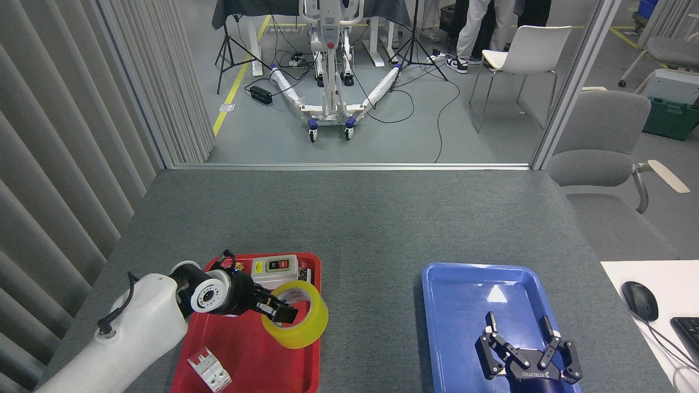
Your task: Place and move tape with both arms
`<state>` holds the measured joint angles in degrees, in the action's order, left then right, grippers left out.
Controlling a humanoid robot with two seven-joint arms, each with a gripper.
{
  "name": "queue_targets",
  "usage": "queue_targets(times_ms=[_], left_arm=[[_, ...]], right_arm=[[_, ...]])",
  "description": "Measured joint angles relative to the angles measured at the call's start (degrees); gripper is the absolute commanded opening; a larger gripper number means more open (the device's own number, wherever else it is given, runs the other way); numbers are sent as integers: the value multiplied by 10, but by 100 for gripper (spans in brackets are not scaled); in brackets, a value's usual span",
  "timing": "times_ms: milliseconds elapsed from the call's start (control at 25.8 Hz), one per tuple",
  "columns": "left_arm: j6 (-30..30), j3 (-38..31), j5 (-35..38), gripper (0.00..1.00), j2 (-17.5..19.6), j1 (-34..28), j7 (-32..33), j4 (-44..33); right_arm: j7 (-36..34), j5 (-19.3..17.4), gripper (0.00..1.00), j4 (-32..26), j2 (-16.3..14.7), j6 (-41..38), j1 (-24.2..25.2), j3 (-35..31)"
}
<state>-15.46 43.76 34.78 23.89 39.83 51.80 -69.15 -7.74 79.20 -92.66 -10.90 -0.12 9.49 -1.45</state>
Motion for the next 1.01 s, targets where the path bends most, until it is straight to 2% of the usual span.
queue_targets(times_ms=[155,388,543,659,853,1008], left_arm=[[-72,-65,0,0,-65,-9,-34,6],[-243,-195,0,0,-193,-57,-82,76],[-284,-223,0,0,-240,-66,-92,111],[-293,-227,0,0,-267,-68,-99,120],[-295,-227,-1,0,-285,-70,-111,124],[-296,-217,-1,0,-299,-83,-121,122]], right_arm=[[0,5,100,0,0,-18,1,0],[0,6,100,0,1,-26,1,0],[0,9,100,0,1,-54,2,-1],[-1,16,100,-1,-1,-148,6,-12],[-18,19,100,-8,-17,-356,25,-55],[-50,19,100,-23,-32,-429,39,-83]])
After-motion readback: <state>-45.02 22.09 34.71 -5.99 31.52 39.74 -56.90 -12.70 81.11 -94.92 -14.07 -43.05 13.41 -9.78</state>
